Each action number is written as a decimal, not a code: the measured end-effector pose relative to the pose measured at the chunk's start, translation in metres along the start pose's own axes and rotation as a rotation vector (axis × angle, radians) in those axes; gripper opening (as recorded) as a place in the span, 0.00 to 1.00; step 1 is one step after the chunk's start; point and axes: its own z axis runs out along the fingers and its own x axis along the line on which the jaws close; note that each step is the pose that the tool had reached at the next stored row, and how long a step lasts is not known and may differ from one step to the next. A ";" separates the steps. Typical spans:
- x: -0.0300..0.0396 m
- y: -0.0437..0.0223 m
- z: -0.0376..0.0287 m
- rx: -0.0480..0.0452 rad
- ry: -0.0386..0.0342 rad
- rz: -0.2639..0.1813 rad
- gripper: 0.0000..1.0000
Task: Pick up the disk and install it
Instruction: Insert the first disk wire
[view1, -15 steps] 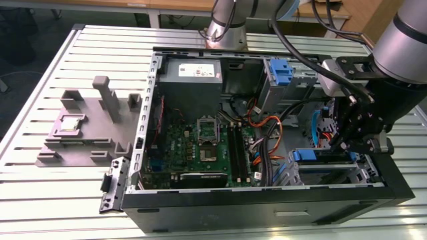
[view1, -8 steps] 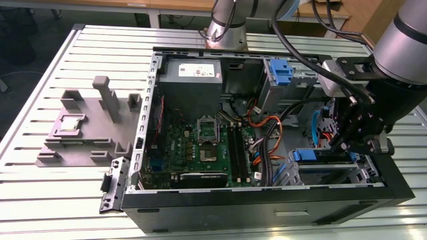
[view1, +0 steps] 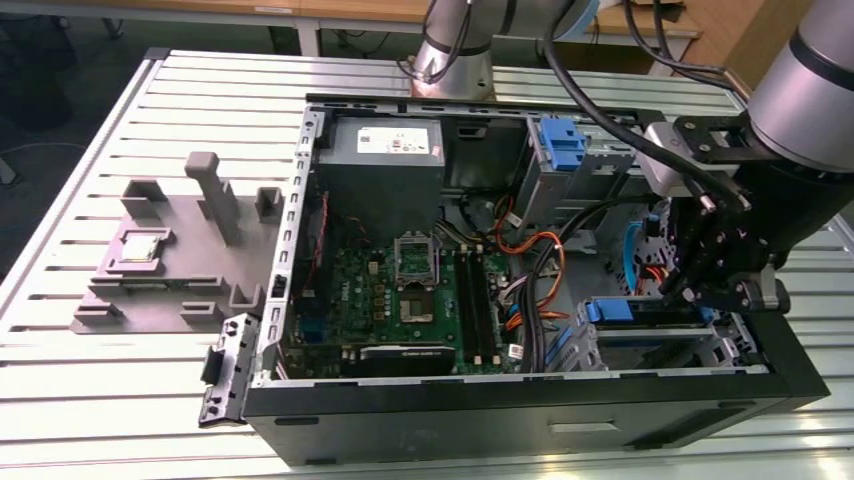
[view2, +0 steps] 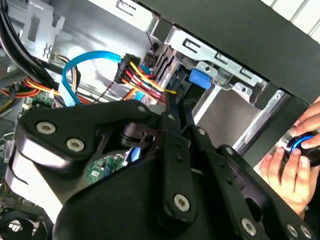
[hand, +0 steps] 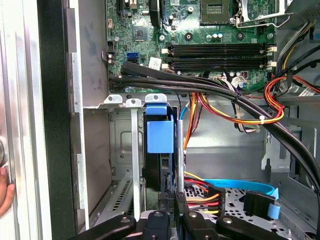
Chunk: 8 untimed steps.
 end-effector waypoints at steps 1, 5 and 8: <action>0.0000 0.0000 0.0000 0.0000 -0.0001 0.000 0.17; 0.0001 0.0000 0.0009 0.0000 0.0000 0.000 0.17; 0.0001 0.0001 0.0025 0.0000 0.0002 0.000 0.17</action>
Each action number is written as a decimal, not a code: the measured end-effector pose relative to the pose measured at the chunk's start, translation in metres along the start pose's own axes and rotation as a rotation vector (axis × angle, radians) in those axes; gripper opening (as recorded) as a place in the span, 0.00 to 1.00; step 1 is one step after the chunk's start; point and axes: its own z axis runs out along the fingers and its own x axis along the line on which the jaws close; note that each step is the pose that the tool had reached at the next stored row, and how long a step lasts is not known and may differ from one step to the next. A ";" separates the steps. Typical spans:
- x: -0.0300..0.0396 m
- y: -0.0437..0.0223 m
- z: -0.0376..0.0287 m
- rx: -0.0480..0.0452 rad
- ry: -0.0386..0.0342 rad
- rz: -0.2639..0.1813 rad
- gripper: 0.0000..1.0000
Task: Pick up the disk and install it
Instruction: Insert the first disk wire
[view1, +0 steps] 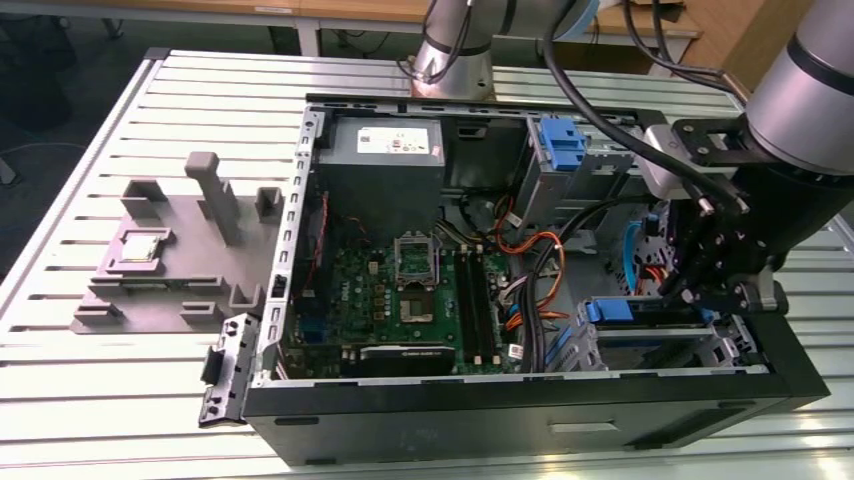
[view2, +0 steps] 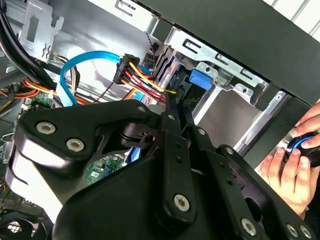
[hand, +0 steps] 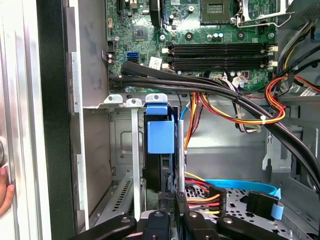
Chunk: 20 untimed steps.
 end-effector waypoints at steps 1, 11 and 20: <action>0.0000 0.0001 0.0005 0.0000 -0.0001 0.000 0.17; 0.0001 0.0001 0.0019 0.0000 -0.0008 0.000 0.17; 0.0001 0.0001 0.0013 -0.0002 -0.0009 0.000 0.24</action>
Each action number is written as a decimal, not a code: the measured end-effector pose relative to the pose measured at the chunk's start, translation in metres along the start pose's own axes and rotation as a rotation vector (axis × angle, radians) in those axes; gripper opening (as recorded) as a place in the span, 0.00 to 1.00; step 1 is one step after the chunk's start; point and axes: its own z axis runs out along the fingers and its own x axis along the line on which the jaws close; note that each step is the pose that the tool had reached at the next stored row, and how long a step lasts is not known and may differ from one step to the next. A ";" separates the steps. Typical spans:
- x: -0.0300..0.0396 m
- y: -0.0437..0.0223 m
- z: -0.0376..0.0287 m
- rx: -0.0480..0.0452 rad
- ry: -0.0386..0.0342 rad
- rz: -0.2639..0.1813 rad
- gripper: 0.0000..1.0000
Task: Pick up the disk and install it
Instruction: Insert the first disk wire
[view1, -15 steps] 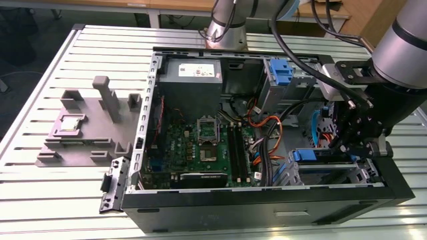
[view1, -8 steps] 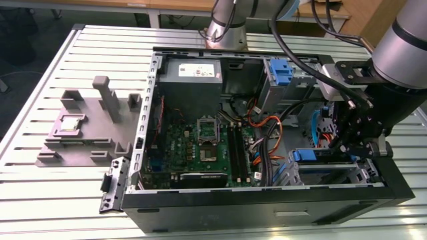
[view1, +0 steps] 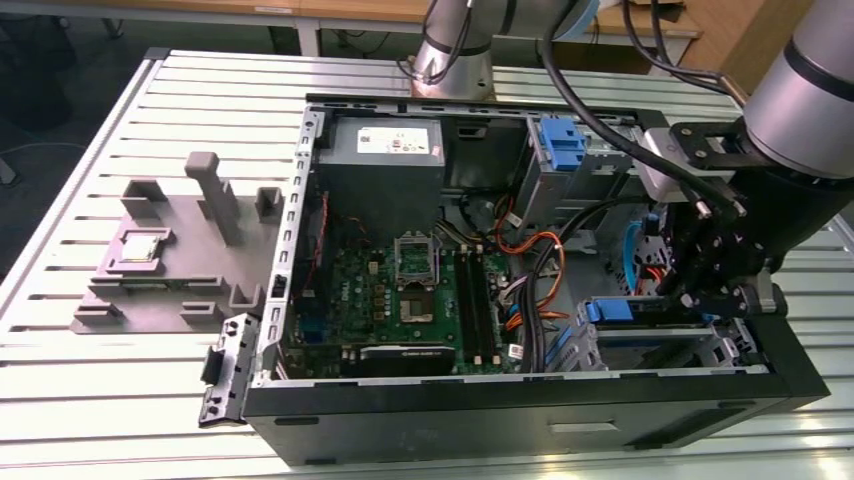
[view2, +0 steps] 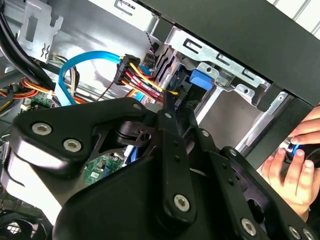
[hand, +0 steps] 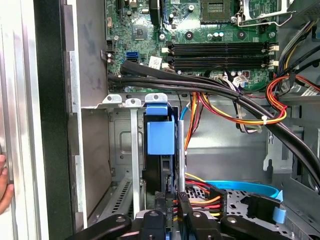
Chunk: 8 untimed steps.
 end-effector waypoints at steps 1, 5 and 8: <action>0.0000 -0.0001 -0.0008 -0.0003 -0.0002 0.000 0.24; 0.0001 -0.0003 -0.0039 -0.0020 -0.0002 0.000 0.24; 0.0001 -0.0005 -0.0069 -0.0047 -0.0010 0.000 0.24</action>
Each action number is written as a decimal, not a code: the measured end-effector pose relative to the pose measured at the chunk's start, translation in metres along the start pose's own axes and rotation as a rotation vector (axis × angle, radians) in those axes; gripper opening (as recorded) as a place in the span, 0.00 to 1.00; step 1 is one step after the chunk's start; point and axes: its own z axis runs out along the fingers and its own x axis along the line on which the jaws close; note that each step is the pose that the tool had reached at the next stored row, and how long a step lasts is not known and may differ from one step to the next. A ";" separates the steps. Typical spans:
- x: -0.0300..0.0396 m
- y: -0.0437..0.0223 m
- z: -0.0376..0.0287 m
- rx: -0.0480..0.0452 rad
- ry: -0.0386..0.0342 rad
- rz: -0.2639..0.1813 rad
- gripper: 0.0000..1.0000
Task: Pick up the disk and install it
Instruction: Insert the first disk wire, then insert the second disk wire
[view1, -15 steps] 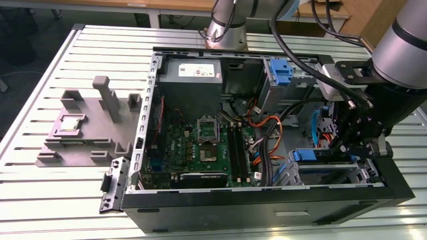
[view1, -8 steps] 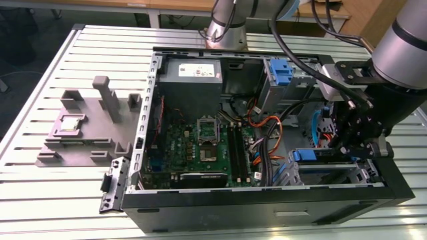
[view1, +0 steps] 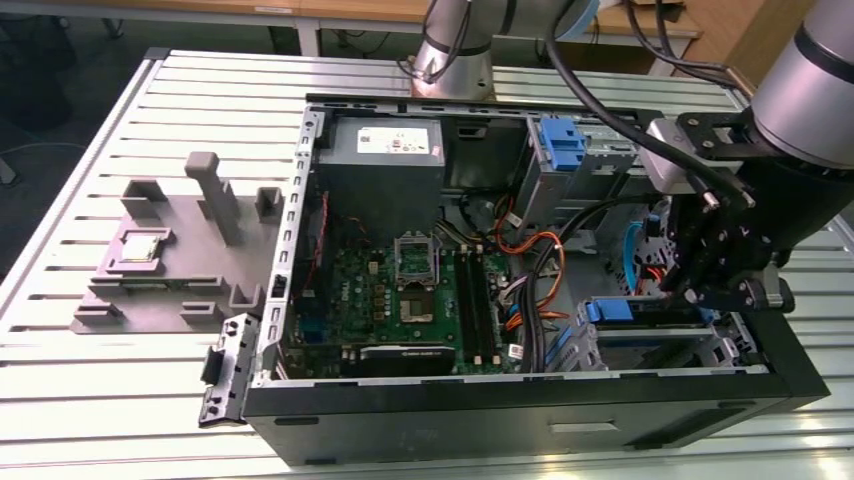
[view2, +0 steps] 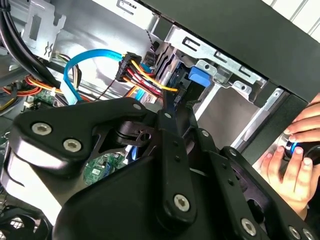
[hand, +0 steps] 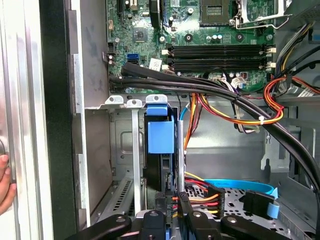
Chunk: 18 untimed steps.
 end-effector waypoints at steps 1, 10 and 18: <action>0.0000 -0.0002 -0.0006 -0.0012 0.0000 0.000 0.24; 0.0000 -0.0015 -0.0032 -0.0108 0.0005 0.000 0.10; 0.0000 -0.0019 -0.0032 -0.0111 0.0006 0.003 0.10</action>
